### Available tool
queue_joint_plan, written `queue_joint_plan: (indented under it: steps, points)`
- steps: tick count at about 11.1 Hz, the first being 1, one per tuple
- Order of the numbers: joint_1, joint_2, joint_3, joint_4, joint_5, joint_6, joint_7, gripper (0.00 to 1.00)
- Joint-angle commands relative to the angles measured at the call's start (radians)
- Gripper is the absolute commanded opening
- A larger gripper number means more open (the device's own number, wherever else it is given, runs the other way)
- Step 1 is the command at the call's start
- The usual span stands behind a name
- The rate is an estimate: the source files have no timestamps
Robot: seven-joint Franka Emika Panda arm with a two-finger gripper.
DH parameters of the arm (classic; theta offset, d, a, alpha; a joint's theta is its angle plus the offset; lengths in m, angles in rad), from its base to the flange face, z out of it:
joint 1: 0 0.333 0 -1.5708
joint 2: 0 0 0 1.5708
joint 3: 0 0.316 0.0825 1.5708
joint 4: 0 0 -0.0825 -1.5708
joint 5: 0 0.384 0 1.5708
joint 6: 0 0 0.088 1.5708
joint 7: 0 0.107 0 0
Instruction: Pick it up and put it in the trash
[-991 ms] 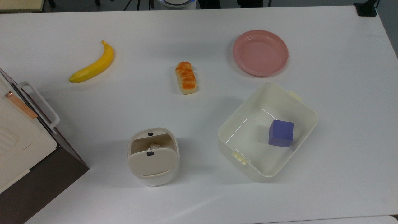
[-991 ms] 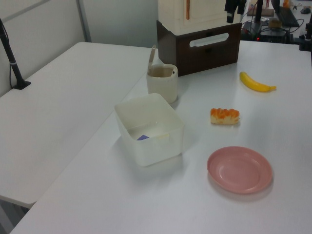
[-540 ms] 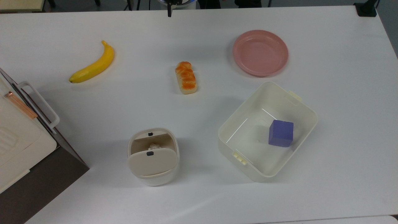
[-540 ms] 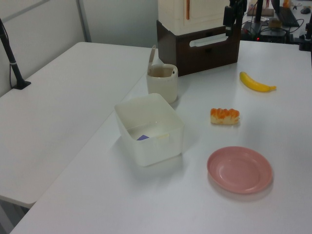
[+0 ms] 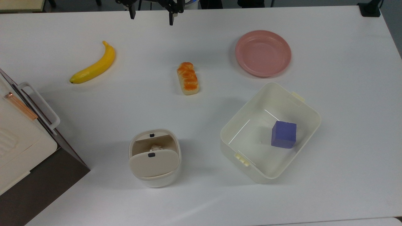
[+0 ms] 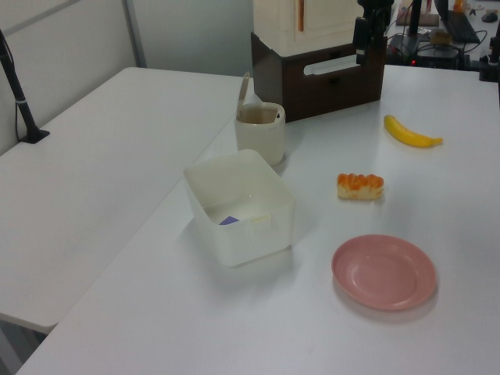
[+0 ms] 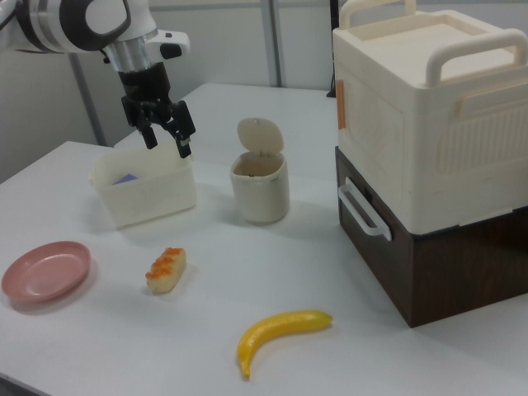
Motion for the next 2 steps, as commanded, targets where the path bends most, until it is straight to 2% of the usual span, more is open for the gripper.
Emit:
queue_joint_plan:
  steps: [1,2]
  points:
    - [0.011,-0.022,-0.006,-0.029,0.007,0.021,0.019,1.0]
    - [0.011,-0.022,-0.006,-0.029,0.007,0.019,0.019,1.0]
